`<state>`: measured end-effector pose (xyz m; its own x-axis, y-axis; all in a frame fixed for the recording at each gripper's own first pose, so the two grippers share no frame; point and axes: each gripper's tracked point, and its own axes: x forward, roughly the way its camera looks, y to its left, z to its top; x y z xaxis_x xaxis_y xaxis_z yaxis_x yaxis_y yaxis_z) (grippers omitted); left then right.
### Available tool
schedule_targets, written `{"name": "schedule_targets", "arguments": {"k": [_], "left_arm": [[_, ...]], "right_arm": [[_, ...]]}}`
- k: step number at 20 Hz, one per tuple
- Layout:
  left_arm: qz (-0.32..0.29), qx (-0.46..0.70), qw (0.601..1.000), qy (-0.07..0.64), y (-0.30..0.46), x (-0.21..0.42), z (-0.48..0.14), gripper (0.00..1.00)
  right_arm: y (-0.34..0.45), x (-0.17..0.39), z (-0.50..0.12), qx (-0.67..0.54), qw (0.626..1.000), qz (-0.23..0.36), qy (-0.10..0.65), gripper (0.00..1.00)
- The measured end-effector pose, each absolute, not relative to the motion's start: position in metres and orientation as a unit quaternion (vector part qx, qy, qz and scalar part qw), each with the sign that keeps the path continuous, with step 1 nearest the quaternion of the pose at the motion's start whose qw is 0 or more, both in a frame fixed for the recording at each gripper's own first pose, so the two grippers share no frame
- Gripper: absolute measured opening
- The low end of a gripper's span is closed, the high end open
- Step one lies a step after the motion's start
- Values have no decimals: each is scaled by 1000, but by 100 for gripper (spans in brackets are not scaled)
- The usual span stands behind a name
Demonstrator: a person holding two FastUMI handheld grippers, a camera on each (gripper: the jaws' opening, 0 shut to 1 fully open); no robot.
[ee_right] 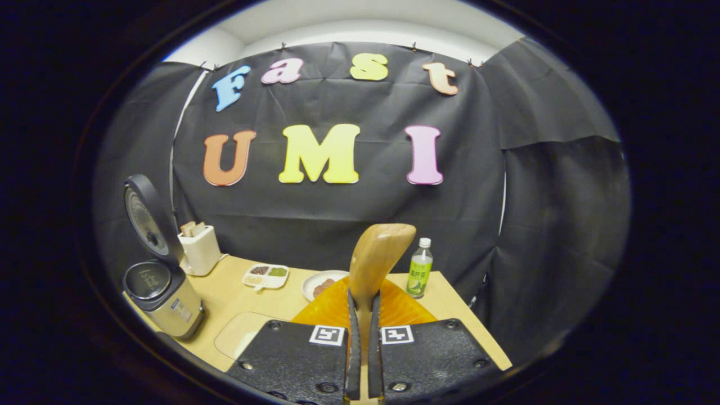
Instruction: Close the left gripper, press the button to open the rice cooker; take a wooden spoon from the chopstick holder with the right hand, scoop a spoonful of rice and pour it into the rice cooker, then put the wooden spoon back into the chopstick holder.
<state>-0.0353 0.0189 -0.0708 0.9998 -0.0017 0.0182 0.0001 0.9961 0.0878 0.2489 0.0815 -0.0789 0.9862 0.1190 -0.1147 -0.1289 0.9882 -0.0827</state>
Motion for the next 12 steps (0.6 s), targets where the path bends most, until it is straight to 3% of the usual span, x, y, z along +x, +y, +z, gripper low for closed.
{"name": "schedule_targets", "arguments": {"k": [5,12], "left_arm": [[5,41,999,-15,32,-40,-70,96],[16,34,999,-14,49,-42,-73,96]], "right_arm": [[148,240,-99,-55,990,118,51,12],[169,252,-167,-88,988,82,96,13]]}}
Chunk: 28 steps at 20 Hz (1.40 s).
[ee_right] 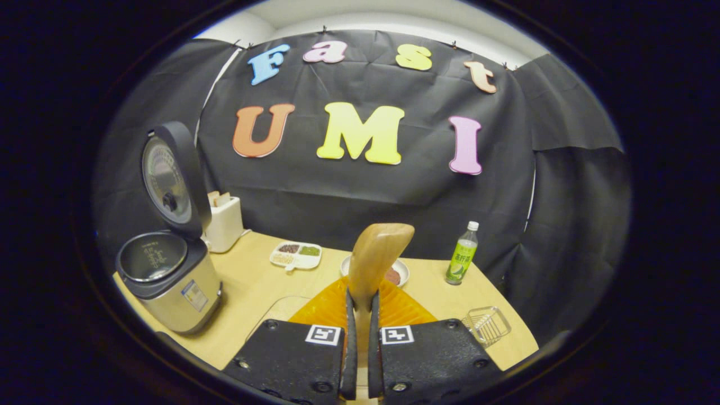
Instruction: Close the left gripper, press the button to open the rice cooker; take a wooden spoon from the chopstick holder with the right hand, scoop a spoonful of rice and pour it into the rice cooker, then put the wooden spoon back into the chopstick holder.
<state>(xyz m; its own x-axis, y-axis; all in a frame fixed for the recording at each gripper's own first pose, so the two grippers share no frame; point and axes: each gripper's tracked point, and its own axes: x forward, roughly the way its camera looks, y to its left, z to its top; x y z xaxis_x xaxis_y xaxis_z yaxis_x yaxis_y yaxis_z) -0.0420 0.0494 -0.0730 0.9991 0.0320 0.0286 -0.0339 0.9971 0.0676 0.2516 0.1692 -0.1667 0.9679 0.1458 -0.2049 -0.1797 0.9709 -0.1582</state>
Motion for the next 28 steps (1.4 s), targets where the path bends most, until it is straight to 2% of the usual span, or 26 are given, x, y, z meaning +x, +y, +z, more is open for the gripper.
{"name": "schedule_targets", "arguments": {"k": [7,13,17,21,28], "left_arm": [[19,31,999,-10,56,-39,-79,96],[16,33,999,-9,53,-40,-78,96],[15,39,999,-10,54,-43,-77,96],[18,34,999,-5,57,-43,-80,96],[18,33,999,-6,55,-46,-79,96]], "right_arm": [[156,263,-207,-100,988,39,111,13],[169,259,-234,-80,986,52,138,13],[193,245,-241,-20,986,75,148,13],[204,235,-243,31,985,67,158,13],[212,228,-244,151,960,98,213,13]]}}
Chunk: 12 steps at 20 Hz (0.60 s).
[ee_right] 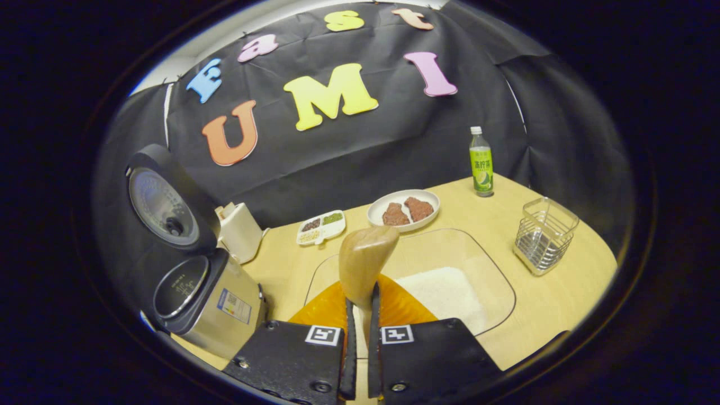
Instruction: Close the left gripper, press the button to open the rice cooker; take a wooden spoon from the chopstick holder with the right hand, scoop a spoonful of rice and pour it into the rice cooker, then put the wooden spoon back into the chopstick holder.
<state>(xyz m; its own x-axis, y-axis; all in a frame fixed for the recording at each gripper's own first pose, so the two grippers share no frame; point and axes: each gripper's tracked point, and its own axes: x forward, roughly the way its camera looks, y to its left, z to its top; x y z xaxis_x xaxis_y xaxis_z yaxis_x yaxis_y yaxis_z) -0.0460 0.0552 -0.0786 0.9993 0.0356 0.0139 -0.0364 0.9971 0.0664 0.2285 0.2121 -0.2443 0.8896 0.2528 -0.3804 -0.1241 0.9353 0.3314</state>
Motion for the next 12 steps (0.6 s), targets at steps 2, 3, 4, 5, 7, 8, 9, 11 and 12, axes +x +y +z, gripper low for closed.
{"name": "schedule_targets", "arguments": {"k": [2,3,4,5,7,8,9,11,12], "left_arm": [[18,33,999,-5,55,-45,-79,96],[18,34,999,-4,55,-45,-79,96],[18,35,999,-4,55,-46,-80,96],[19,35,999,-3,54,-45,-80,96],[17,34,999,-3,51,-44,-80,96],[17,34,999,-3,50,-45,-79,96],[16,33,999,-3,49,-44,-79,96],[15,35,999,-3,48,-45,-79,96],[16,37,999,-2,49,-45,-81,96]], "right_arm": [[209,231,-245,203,944,113,235,13],[205,232,-247,225,935,118,246,13],[201,234,-247,247,927,121,255,13],[197,237,-249,273,917,124,263,13],[192,239,-250,318,898,128,276,13],[189,239,-251,340,888,126,281,13],[187,240,-252,357,881,125,285,13],[179,242,-250,387,870,119,281,13],[173,243,-250,404,864,112,278,13]]}}
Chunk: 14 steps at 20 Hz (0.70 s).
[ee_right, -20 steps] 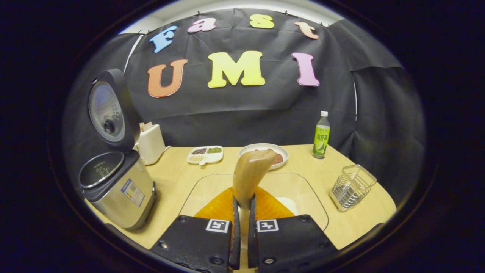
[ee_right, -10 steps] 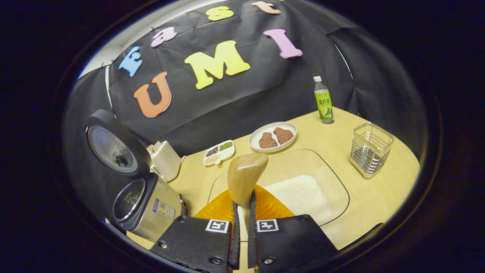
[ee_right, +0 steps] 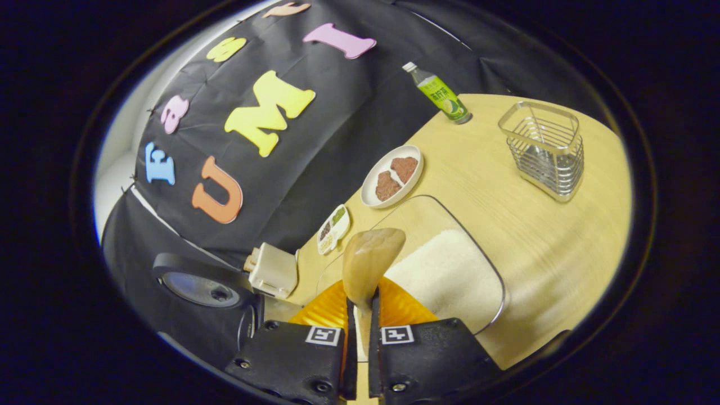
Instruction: Close the left gripper, press the button to open the rice cooker; take a wooden spoon from the chopstick holder with the right hand, scoop a spoonful of rice and pour it into the rice cooker, then put the wooden spoon back into the chopstick holder.
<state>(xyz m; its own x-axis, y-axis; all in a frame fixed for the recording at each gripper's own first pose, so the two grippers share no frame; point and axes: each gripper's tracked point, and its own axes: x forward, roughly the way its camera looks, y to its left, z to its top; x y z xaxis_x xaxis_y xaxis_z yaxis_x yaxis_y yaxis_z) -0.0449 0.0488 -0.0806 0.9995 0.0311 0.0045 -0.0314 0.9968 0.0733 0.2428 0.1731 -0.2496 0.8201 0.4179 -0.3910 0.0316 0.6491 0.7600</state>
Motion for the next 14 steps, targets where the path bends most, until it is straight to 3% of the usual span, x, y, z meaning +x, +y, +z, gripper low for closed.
{"name": "schedule_targets", "arguments": {"k": [8,14], "left_arm": [[20,36,999,2,51,-43,-84,96],[20,27,999,7,54,-46,-87,96]], "right_arm": [[134,238,-232,502,826,73,245,13],[116,225,-217,601,763,69,227,13]]}}
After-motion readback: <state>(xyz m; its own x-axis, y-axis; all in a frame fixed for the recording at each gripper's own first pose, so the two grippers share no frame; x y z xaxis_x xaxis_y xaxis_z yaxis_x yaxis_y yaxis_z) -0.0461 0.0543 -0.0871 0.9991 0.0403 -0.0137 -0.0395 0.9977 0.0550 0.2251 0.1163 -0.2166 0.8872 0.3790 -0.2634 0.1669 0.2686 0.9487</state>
